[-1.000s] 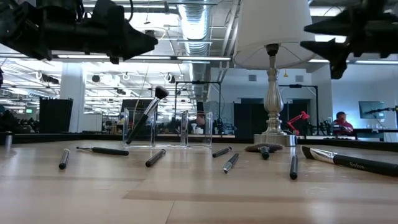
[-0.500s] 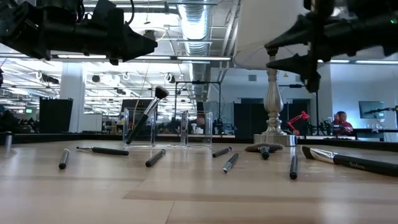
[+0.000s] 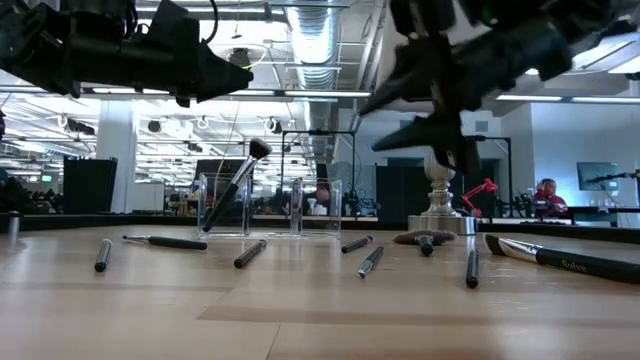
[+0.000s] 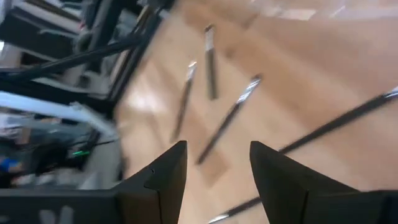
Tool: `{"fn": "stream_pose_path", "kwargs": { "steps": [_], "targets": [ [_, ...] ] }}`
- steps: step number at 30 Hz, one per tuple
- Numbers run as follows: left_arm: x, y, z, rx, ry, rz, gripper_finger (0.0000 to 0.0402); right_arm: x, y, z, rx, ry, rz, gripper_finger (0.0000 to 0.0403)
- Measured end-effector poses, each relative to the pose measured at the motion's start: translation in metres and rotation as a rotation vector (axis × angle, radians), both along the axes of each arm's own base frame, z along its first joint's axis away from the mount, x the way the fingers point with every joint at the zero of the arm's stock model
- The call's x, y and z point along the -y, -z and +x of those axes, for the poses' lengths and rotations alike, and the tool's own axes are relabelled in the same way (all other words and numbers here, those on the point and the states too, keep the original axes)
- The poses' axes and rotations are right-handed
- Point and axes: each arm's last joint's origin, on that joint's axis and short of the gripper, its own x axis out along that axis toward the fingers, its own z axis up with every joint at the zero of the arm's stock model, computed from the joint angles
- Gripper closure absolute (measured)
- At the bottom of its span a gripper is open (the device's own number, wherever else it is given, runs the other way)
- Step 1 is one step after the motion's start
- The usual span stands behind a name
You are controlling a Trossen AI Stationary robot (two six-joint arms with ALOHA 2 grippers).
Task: Put items in baskets/containers
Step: Put the blush brush into the right transparent organizer
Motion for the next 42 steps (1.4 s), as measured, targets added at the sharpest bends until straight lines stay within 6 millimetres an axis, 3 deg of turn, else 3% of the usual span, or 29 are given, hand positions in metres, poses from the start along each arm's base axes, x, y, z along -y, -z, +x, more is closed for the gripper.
{"fn": "stream_pose_path", "kwargs": {
  "steps": [10, 21, 27, 31, 37, 42],
  "targets": [
    [0.0, 0.001, 0.0, -0.014, 0.0, 0.0, 0.0247, -0.005, -0.019, 0.016, -0.069, -0.222, 0.3, 0.0253],
    [0.0, 0.004, 0.0, -0.04, -0.005, -0.001, 0.0247, 0.01, -0.016, 0.016, -0.072, -0.144, 0.192, 0.026],
    [0.0, 0.005, 0.0, -0.054, -0.008, -0.002, 0.0247, 0.007, -0.055, -0.002, 0.026, -0.101, 0.168, 0.0272],
    [-0.001, 0.005, 0.0, -0.053, -0.017, -0.005, 0.0247, -0.011, -0.082, -0.024, 0.022, -0.148, 0.19, 0.0271],
    [-0.002, 0.005, 0.0, -0.051, -0.066, -0.009, 0.0247, -0.043, -0.08, -0.047, -0.284, -0.108, 0.246, 0.0269],
    [-0.002, 0.005, -0.001, -0.048, -0.077, -0.014, 0.0247, -0.062, -0.054, -0.058, -0.534, 0.025, 0.166, 0.0269]
  ]
}}
